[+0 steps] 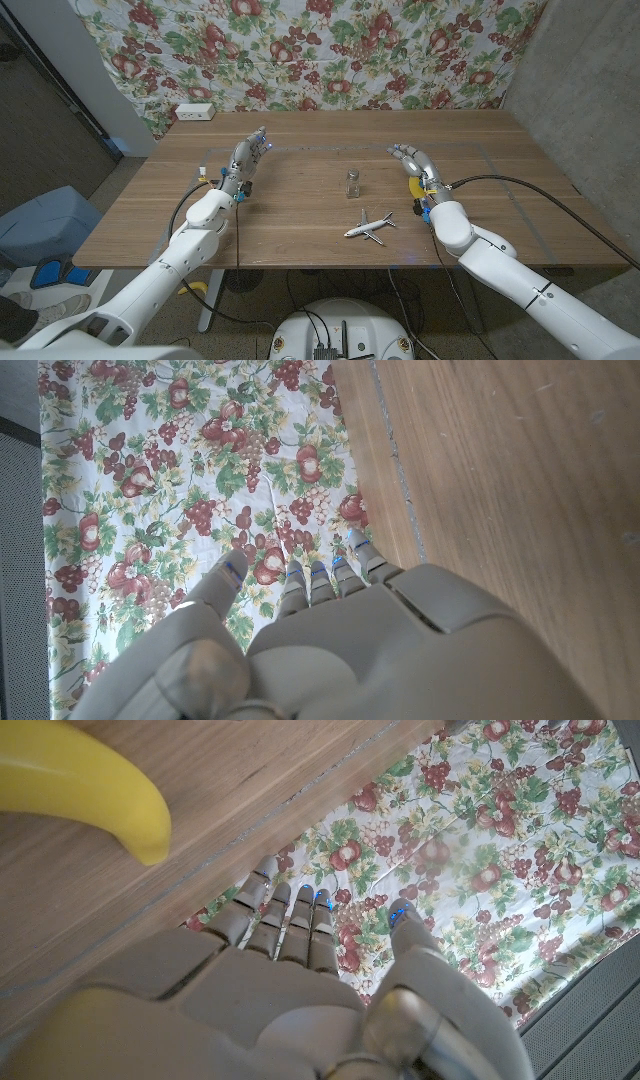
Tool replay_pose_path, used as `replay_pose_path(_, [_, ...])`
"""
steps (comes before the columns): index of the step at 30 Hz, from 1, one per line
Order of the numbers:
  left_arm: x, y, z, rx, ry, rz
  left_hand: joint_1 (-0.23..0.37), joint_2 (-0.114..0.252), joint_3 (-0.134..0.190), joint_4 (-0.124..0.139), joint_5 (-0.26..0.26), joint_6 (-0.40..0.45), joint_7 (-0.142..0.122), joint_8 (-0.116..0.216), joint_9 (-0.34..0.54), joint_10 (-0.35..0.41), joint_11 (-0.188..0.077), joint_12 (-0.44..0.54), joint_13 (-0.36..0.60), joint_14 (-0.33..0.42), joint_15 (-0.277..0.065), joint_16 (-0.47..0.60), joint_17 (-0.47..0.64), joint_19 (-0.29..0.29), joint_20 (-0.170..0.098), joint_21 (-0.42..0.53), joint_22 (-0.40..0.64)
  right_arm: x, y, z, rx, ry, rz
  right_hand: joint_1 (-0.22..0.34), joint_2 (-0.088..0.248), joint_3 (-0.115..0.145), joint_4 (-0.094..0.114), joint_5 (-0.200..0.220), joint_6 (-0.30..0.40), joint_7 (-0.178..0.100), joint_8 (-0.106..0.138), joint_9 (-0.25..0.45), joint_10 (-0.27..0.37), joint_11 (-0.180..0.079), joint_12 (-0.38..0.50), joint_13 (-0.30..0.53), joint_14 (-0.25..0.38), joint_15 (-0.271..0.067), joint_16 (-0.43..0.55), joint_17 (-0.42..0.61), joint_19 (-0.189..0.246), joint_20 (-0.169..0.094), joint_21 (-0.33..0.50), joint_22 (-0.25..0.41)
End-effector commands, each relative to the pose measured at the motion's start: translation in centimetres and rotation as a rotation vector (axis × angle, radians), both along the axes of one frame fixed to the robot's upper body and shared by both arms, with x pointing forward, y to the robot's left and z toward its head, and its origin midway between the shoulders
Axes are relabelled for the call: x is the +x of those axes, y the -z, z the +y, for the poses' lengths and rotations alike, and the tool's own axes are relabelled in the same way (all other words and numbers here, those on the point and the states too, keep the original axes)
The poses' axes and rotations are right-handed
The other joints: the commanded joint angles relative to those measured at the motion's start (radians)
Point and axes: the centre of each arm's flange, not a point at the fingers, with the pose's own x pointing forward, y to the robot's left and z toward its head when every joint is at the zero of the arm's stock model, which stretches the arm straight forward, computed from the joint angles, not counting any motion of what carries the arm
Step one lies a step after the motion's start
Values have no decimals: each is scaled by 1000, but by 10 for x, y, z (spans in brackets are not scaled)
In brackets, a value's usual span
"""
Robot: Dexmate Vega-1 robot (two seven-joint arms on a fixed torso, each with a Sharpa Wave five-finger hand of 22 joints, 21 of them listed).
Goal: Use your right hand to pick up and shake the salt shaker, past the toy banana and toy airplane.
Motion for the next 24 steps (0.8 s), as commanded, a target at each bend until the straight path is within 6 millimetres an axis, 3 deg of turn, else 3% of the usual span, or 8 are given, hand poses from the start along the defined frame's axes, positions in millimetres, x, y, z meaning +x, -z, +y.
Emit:
replay_pose_path(1, [0,0,4,-1,3,-1,12,46,0,-1,4,8,-2,3,4,6,-3,3,2,-1,-7,-1,1,5,3,-3,4,-3,2,12,-34,19,3,2,-8,-2,-5,5,3,-7,0,2,6,0,-3,3,11,-12,-3,2,5,0,-4,5])
replay_pose_path(24, [2,0,4,-3,7,-4,12,46,1,0,4,10,-3,4,4,7,-3,3,2,0,-8,-1,1,9,4,-14,4,-7,9,27,-114,62,15,15,-19,-5,-10,6,0,-14,-2,2,11,-4,-4,4,14,-15,-4,-1,7,8,-11,5])
